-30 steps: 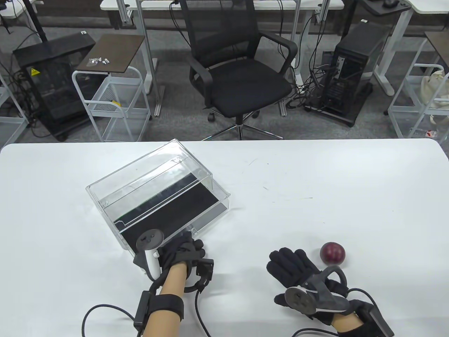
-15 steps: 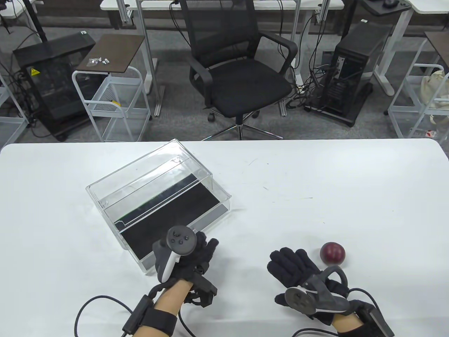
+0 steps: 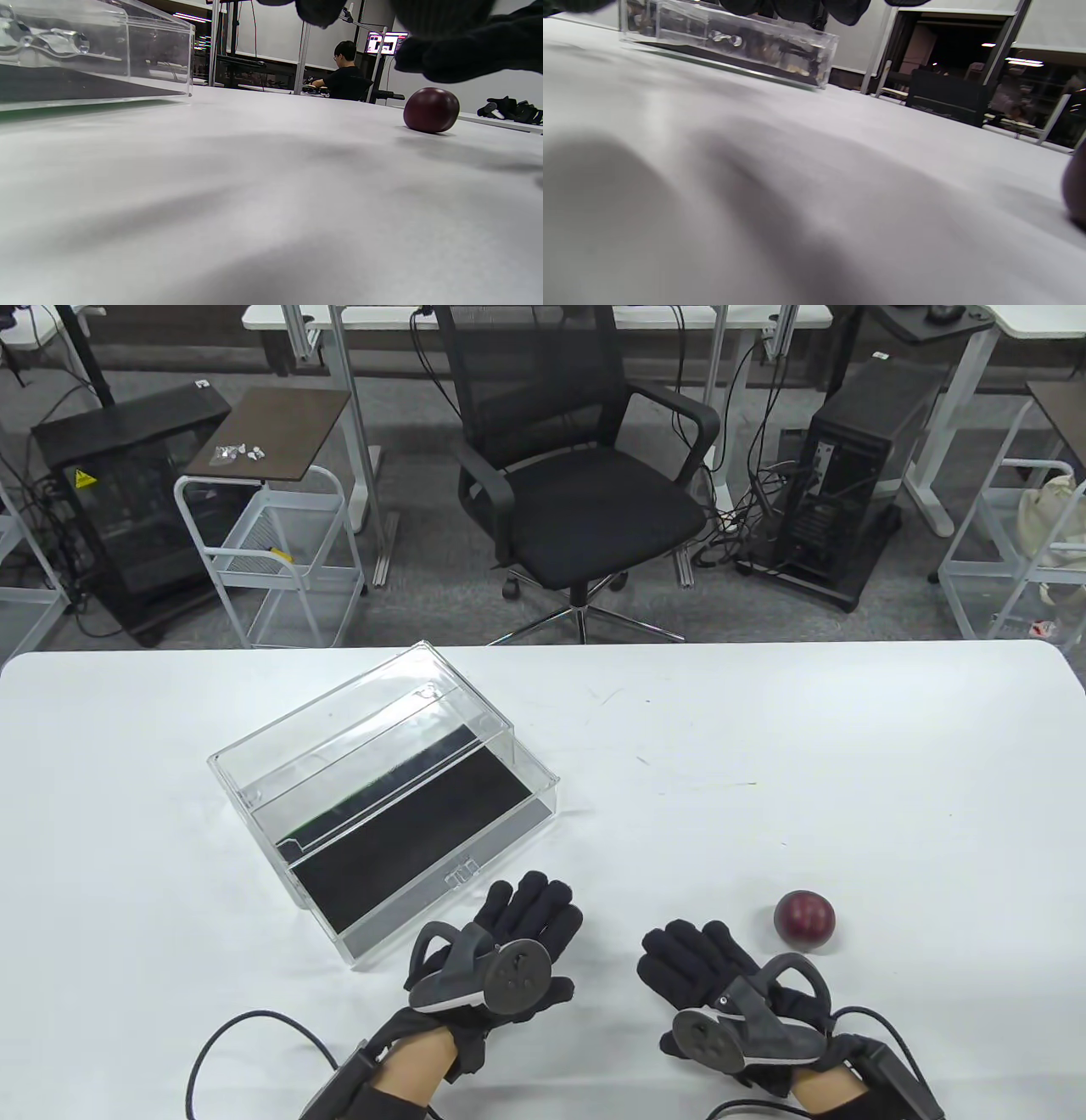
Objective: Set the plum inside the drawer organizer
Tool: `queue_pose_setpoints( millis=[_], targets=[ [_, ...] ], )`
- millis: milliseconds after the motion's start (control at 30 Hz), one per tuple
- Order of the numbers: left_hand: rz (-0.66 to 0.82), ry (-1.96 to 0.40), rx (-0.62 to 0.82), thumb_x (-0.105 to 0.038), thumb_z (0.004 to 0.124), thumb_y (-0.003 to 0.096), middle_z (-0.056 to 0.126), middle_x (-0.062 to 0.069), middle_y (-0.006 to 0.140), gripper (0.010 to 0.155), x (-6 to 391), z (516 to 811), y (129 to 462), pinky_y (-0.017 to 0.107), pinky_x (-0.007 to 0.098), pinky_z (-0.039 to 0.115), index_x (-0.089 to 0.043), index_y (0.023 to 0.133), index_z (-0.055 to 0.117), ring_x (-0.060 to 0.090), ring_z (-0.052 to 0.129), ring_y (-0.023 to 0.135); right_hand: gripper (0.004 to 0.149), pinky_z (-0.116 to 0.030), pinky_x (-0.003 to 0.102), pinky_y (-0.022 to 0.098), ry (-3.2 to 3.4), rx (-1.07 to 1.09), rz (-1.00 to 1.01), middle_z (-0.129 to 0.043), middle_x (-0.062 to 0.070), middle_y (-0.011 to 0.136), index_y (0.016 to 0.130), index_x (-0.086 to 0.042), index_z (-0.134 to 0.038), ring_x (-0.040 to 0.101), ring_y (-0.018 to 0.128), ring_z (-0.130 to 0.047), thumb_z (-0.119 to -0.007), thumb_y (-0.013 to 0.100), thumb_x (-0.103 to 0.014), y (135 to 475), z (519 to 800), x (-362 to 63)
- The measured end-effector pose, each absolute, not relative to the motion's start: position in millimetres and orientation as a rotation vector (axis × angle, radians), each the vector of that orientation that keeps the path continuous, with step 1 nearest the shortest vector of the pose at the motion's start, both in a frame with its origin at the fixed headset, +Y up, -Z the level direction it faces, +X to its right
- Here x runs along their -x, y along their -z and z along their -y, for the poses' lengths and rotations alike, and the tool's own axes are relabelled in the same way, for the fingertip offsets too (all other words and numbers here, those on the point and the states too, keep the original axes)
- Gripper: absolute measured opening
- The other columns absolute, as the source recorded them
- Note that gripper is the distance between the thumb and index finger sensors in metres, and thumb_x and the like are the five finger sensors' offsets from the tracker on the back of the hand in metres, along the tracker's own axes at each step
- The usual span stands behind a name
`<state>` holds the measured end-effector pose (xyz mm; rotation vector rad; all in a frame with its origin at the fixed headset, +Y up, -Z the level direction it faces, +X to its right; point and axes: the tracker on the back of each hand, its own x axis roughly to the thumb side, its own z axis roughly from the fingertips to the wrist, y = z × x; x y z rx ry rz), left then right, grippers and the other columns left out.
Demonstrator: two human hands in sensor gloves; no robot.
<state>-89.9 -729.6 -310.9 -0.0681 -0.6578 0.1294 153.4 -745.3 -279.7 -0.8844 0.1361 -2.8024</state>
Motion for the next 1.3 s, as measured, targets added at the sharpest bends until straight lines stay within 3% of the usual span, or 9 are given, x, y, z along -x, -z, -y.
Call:
queue_pose_setpoints(
  millis=[133, 333, 433, 467, 600, 800, 933, 1300],
  targets=[
    [0.664, -0.156, 0.056, -0.056, 0.071, 0.0452, 0.037, 0.002, 0.124, 0.075, 92.0, 728.0, 311.1, 0.085, 0.052, 0.027, -0.026, 0.110, 0.050, 0.030, 0.032, 0.116, 0.080, -0.050, 0.053, 0.075, 2.847, 0.408, -0.238, -0.042, 0.002, 0.114, 0.102, -0.032, -0.039, 0.032, 0.106, -0.046, -0.069, 0.034, -0.061, 311.7, 723.2, -193.9],
    [0.662, -0.163, 0.067, -0.056, 0.071, 0.0455, 0.038, 0.002, 0.124, 0.074, 92.5, 727.1, 312.1, 0.085, 0.052, 0.028, -0.026, 0.110, 0.051, 0.030, 0.032, 0.116, 0.087, -0.052, 0.062, 0.070, 3.062, -0.054, 0.152, -0.029, 0.010, 0.116, 0.103, -0.034, -0.027, 0.048, 0.102, -0.047, -0.072, 0.034, -0.062, 353.9, 739.0, -255.1],
    [0.661, -0.173, 0.066, -0.056, 0.071, 0.0455, 0.039, 0.002, 0.124, 0.074, 94.2, 726.8, 312.3, 0.085, 0.052, 0.029, -0.025, 0.110, 0.051, 0.030, 0.033, 0.116, 0.079, -0.063, 0.058, 0.066, 3.071, -0.173, 0.220, -0.042, 0.011, 0.114, 0.102, -0.033, -0.033, 0.043, 0.096, -0.066, -0.072, 0.037, -0.056, 362.1, 750.3, -263.8],
    [0.659, -0.175, 0.068, -0.056, 0.071, 0.0456, 0.039, 0.002, 0.124, 0.074, 94.6, 726.9, 312.8, 0.085, 0.052, 0.029, -0.025, 0.110, 0.051, 0.030, 0.034, 0.116, 0.075, -0.072, 0.052, 0.061, 3.074, -0.181, 0.206, -0.054, 0.011, 0.110, 0.102, -0.031, -0.038, 0.037, 0.089, -0.078, -0.070, 0.038, -0.054, 364.1, 751.8, -264.3],
    [0.656, -0.182, 0.075, -0.056, 0.071, 0.0456, 0.039, 0.002, 0.124, 0.074, 95.1, 727.1, 313.9, 0.084, 0.052, 0.029, -0.025, 0.110, 0.052, 0.030, 0.034, 0.116, 0.077, -0.075, 0.050, 0.058, 3.131, -0.084, 0.139, -0.061, 0.010, 0.108, 0.102, -0.029, -0.043, 0.038, 0.085, -0.082, -0.075, 0.036, -0.054, 363.8, 741.2, -239.2],
    [0.653, -0.174, 0.082, -0.056, 0.071, 0.0456, 0.040, 0.002, 0.124, 0.074, 94.9, 726.7, 313.6, 0.084, 0.052, 0.029, -0.025, 0.110, 0.052, 0.031, 0.034, 0.116, 0.080, -0.073, 0.049, 0.061, 3.119, 0.316, 0.145, -0.059, 0.008, 0.109, 0.103, -0.030, -0.040, 0.035, 0.088, -0.081, -0.075, 0.035, -0.055, 351.9, 728.7, -135.9],
    [0.651, -0.174, 0.080, -0.056, 0.071, 0.0455, 0.040, 0.002, 0.124, 0.074, 95.4, 727.2, 313.4, 0.084, 0.052, 0.030, -0.025, 0.110, 0.052, 0.031, 0.035, 0.116, 0.080, -0.073, 0.049, 0.062, 3.065, 0.447, 0.179, -0.058, 0.007, 0.110, 0.102, -0.030, -0.039, 0.034, 0.088, -0.081, -0.074, 0.035, -0.056, 344.8, 733.3, -90.5],
    [0.654, -0.183, 0.087, -0.056, 0.071, 0.0456, 0.040, 0.002, 0.124, 0.074, 96.5, 727.5, 314.5, 0.084, 0.052, 0.030, -0.025, 0.110, 0.052, 0.031, 0.035, 0.116, 0.080, -0.072, 0.050, 0.063, 3.014, 0.515, 0.219, -0.055, 0.008, 0.111, 0.103, -0.030, -0.037, 0.035, 0.090, -0.078, -0.072, 0.035, -0.057, 338.9, 744.0, -71.5]
  ],
)
